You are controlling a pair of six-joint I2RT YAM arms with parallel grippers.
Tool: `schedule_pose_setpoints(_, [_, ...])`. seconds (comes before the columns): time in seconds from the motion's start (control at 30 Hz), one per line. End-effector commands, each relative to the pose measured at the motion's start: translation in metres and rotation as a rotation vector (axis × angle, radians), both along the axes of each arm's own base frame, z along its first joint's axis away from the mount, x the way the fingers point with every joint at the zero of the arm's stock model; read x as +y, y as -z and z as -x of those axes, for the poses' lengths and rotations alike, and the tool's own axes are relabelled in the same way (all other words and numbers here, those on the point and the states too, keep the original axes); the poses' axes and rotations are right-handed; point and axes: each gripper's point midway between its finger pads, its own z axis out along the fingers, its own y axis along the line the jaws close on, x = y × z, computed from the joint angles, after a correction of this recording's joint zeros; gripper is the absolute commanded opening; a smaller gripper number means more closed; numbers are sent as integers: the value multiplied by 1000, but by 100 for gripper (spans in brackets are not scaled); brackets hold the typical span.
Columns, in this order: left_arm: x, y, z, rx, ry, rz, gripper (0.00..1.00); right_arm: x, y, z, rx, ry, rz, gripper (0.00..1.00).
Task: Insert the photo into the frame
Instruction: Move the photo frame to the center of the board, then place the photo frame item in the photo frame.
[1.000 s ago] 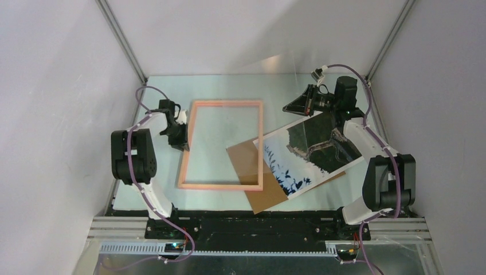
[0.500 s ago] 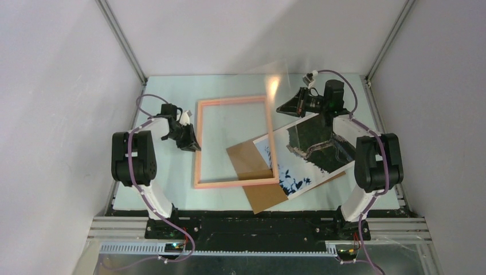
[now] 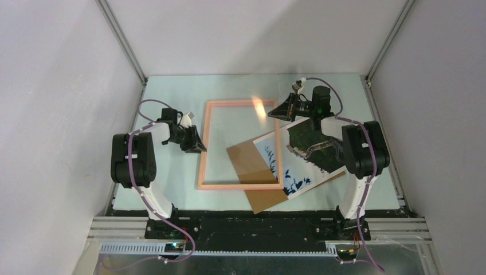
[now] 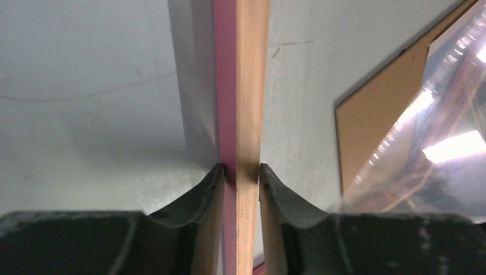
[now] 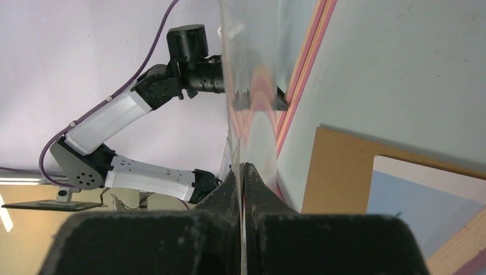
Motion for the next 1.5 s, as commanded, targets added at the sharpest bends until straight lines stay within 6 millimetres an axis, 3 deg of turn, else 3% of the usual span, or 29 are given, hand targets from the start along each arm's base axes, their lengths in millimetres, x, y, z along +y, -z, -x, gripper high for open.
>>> schedule_pose_setpoints(0.0, [-18, -9, 20, 21, 53, 81, 37, 9, -9, -6, -38, 6, -49, 0])
schedule_pose_setpoints(0.13, [-20, -16, 23, 2, 68, 103, 55, 9, -6, -8, -13, 33, -58, 0])
schedule_pose_setpoints(0.27, [-25, -21, 28, -18, 103, 131, 64, 8, -4, -6, 7, 51, -69, 0])
schedule_pose_setpoints(0.5, [-35, -32, 38, -47, 167, 204, 67, 8, 0, 1, 30, 62, -66, 0])
schedule_pose_setpoints(0.83, [-33, -51, 41, -118, 194, 190, 69, 8, 7, 9, 14, 36, -33, 0])
schedule_pose_setpoints(0.97, [-22, -54, 34, -142, 160, 132, 70, 7, 4, 10, 2, 30, -34, 0])
schedule_pose_setpoints(1.23, [12, -40, 15, -126, 52, -36, 70, 9, -10, 12, -23, 19, -65, 0])
schedule_pose_setpoints(1.47, [19, -42, 0, -149, 49, -62, 70, 14, -15, 12, -10, 22, -91, 0])
